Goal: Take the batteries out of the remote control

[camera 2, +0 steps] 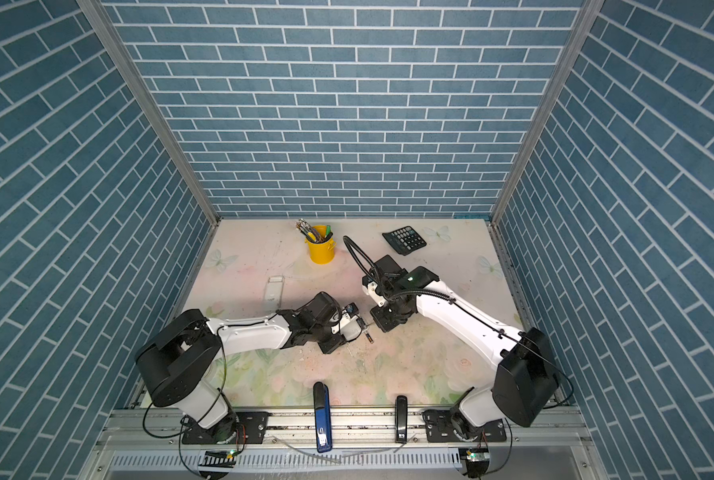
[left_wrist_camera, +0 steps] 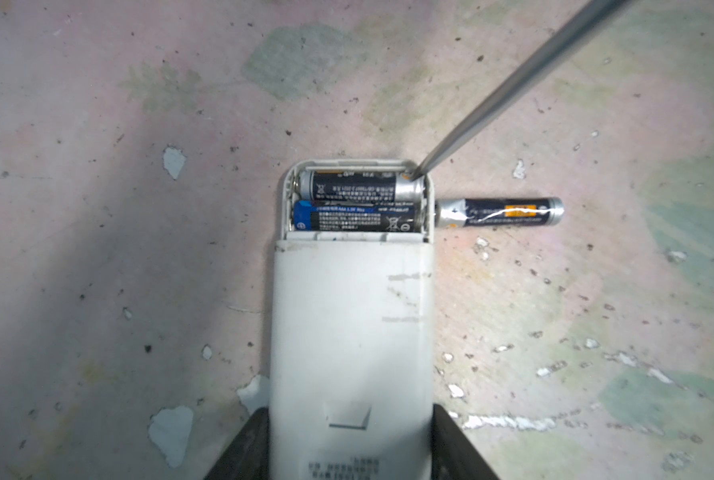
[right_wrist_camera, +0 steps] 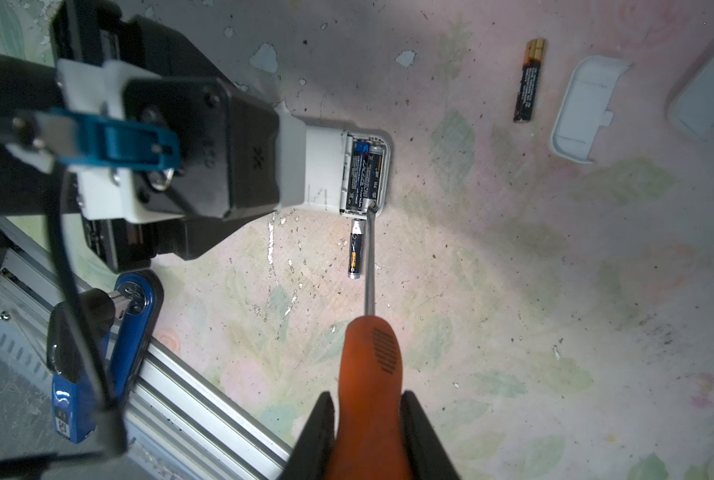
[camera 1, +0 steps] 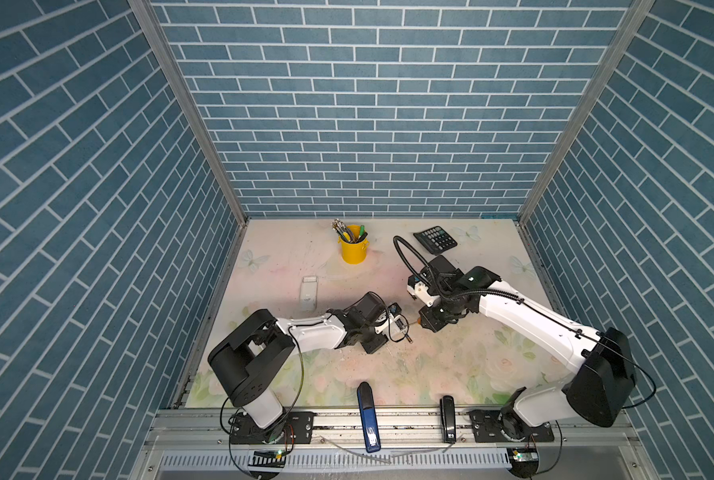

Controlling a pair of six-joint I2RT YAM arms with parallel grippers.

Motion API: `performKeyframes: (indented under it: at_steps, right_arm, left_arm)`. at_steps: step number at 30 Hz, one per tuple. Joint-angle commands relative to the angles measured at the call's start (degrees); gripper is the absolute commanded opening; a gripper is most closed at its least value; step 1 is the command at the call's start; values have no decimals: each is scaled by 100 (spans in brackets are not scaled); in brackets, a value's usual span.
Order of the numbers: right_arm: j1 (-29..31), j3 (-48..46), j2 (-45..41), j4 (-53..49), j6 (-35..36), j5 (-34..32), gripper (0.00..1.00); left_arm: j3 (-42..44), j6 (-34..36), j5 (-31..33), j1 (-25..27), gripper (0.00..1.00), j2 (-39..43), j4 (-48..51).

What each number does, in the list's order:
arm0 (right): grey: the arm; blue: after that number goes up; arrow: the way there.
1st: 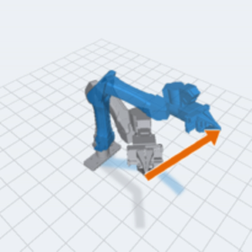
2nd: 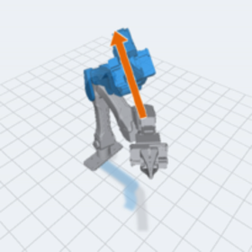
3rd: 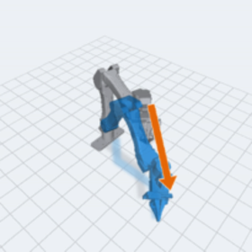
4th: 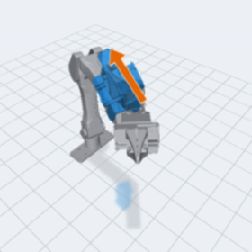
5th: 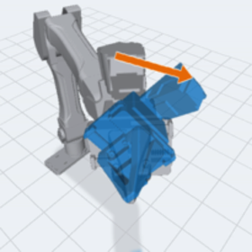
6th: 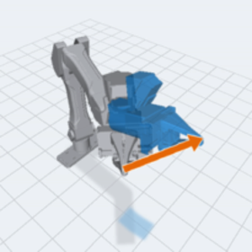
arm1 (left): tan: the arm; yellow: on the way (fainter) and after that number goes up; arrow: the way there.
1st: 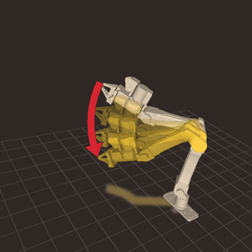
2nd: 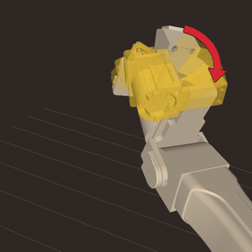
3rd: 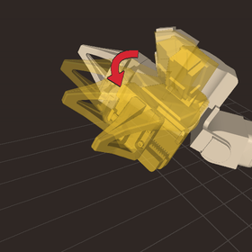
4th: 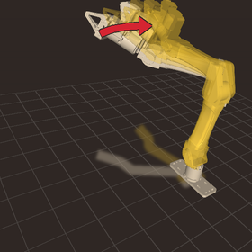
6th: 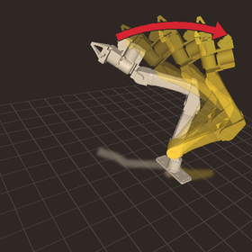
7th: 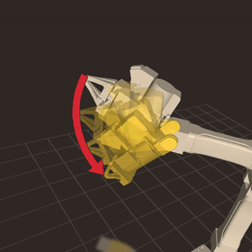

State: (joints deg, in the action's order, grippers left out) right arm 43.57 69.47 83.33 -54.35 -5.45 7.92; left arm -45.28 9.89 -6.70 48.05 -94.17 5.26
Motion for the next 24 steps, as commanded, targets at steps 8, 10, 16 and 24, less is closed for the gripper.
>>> performKeyframes:
  at_steps: [8, 10, 16, 24]
  right_arm:
    - [64, -193, -3, -187, 369, 200, 0]
    - [74, -195, 7, -207, 395, 210, 0]
    - [100, -178, -20, -264, 415, 199, 0]
    - [145, -136, -62, -429, 422, 132, 0]
  left_arm:
    - [28, 130, 26, 55, 41, 46, 119]
    - [10, 189, 63, 55, 41, 14, 138]
    - [-53, 285, 125, 55, 40, -43, 173]
    - [-77, 330, 231, 55, 39, -76, 168]
